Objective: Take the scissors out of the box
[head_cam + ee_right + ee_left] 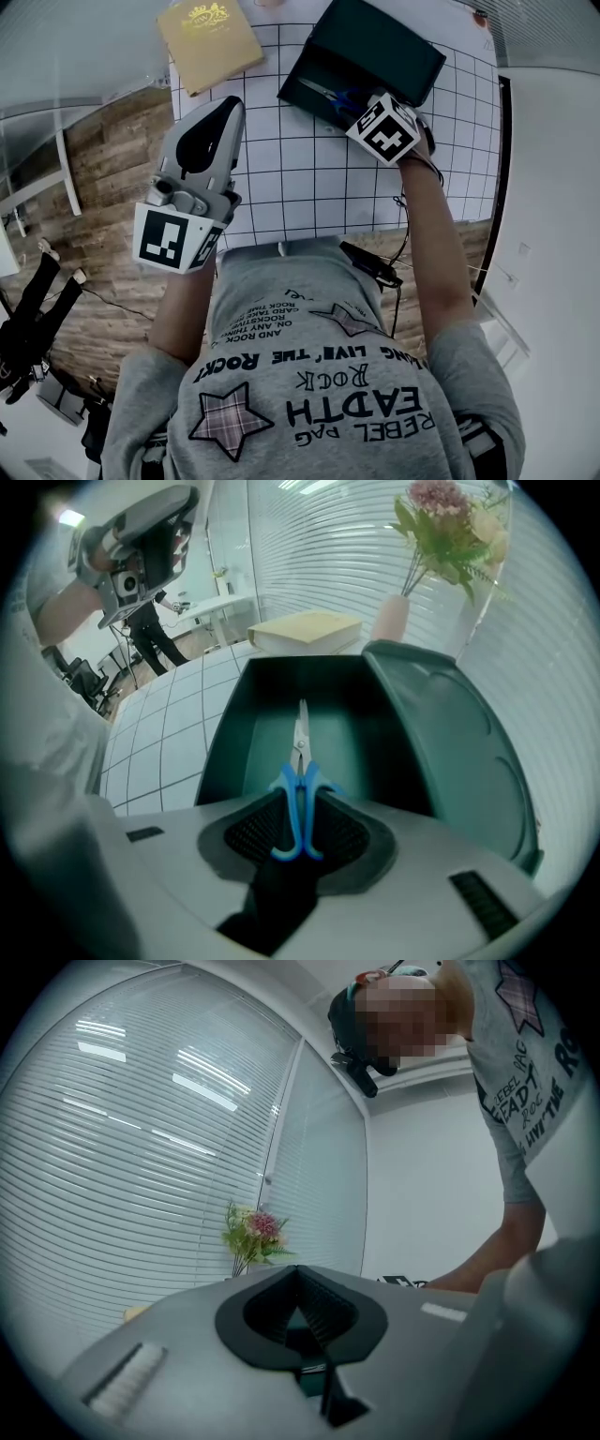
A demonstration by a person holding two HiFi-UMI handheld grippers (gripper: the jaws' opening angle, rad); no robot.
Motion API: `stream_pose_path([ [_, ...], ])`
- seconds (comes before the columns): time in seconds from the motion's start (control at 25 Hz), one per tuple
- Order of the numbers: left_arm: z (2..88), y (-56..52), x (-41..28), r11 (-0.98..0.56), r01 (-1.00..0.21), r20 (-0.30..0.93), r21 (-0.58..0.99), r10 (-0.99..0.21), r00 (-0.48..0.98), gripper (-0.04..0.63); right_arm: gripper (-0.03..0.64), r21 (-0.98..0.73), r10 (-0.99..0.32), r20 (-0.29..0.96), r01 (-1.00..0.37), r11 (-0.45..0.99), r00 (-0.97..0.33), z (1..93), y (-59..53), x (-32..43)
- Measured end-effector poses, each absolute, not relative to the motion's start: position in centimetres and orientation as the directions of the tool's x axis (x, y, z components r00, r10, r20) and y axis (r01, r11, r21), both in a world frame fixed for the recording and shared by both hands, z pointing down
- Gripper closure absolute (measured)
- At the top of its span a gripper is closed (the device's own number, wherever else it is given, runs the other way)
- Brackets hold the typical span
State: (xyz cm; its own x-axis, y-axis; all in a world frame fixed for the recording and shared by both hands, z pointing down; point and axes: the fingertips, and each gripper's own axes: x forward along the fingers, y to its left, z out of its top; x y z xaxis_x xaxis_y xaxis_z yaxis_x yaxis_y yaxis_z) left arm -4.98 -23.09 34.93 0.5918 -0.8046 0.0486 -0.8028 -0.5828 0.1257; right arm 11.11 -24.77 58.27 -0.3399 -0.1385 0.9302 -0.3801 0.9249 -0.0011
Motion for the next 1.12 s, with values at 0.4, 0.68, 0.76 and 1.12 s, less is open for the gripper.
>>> stream_pose_path([
  [0.4,34.8,-22.9,-5.4,-0.579,-0.806,0.045,0.123,-0.808,0.587,0.586,0.52,0.036,-0.172,0.923,-0.368,0.929,-0.345,57.8,-24.9,11.0],
  [0.68,34.3,-22.5,-5.6,-0.578,-0.807,0.034,0.122,-0.81,0.585,0.586,0.521,0.008,-0.192,0.895,-0.417,0.909,-0.401,55.6,-24.8,10.7],
  [0.76,34.0,-22.3,-5.5,-0.58,-0.806,0.029,0.119,-0.809,0.587,0.586,0.52,0.009,-0.2,0.888,-0.42,0.908,-0.413,55.0,-24.6,10.7],
  [1.12,32.5,-21.5,-5.5,-0.585,-0.805,0.009,0.099,-0.809,0.588,0.586,0.522,0.003,-0.264,0.84,-0.483,0.876,-0.474,51.5,-24.4,11.3],
])
